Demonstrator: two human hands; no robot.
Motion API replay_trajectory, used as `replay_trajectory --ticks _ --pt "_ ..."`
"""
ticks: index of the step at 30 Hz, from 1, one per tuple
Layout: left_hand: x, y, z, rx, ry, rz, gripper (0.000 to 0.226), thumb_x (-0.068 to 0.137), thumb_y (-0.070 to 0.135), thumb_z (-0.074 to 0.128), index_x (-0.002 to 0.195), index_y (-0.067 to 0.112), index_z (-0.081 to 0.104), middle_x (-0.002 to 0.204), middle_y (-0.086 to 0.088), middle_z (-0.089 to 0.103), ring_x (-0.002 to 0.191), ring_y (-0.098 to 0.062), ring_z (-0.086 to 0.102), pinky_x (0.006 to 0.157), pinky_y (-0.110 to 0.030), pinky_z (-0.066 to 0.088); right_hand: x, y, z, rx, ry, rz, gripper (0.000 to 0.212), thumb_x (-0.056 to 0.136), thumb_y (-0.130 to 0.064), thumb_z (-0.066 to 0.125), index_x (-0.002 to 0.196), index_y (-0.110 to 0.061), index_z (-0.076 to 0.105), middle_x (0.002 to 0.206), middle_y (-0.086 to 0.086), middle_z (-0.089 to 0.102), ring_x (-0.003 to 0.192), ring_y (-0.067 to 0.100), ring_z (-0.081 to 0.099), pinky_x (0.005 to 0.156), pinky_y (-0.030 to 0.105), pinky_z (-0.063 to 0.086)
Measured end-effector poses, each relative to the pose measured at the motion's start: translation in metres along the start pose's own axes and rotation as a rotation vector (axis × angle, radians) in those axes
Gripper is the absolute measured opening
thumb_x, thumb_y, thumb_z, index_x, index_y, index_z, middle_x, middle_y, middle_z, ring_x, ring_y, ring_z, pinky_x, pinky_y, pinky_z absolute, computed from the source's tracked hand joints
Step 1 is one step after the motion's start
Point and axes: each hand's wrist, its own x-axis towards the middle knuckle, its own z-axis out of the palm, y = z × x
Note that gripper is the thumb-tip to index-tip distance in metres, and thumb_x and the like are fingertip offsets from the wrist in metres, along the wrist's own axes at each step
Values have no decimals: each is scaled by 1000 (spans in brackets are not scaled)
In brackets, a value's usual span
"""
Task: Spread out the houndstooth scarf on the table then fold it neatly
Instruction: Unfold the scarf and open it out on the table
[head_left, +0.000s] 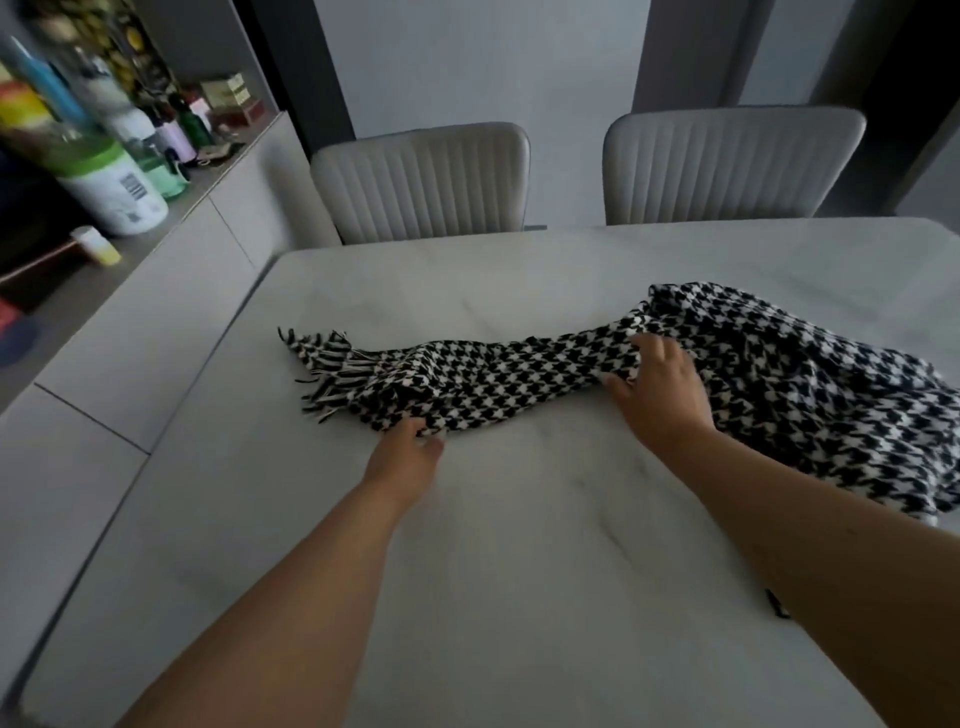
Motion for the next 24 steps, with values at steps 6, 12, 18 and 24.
replay_trajectory --ticks 6,12,18,24 --pt "37 -18 14 285 118 121 48 88 37 63 129 13 55 135 -11 51 125 -30 44 103 -35 39 33 27 19 -106 -51 94 71 79 -42 71 137 -16 40 138 15 43 132 33 35 107 41 30" --pt "48 -21 5 218 185 300 21 90 32 64 87 11 64 89 -6 61 87 -26 56 73 -33 45 46 37 21 -172 -13 -85 10 85 -16 62 90 -10 70 102 13 63 107 32 49 88 36 39" --pt "16 -24 -42 102 102 447 17 93 26 61 81 16 54 63 8 49 56 -7 41 55 -26 34 34 7 18 -34 43 -195 39 82 -33 70 114 -14 58 121 9 56 121 29 44 102 39 34" --pt "-30 -46 -76 30 67 536 16 95 27 56 79 30 52 59 8 46 54 -6 39 51 -19 30 22 -36 27 -137 -270 -333 74 84 -60 56 144 -23 34 144 3 44 137 23 33 114 39 20"
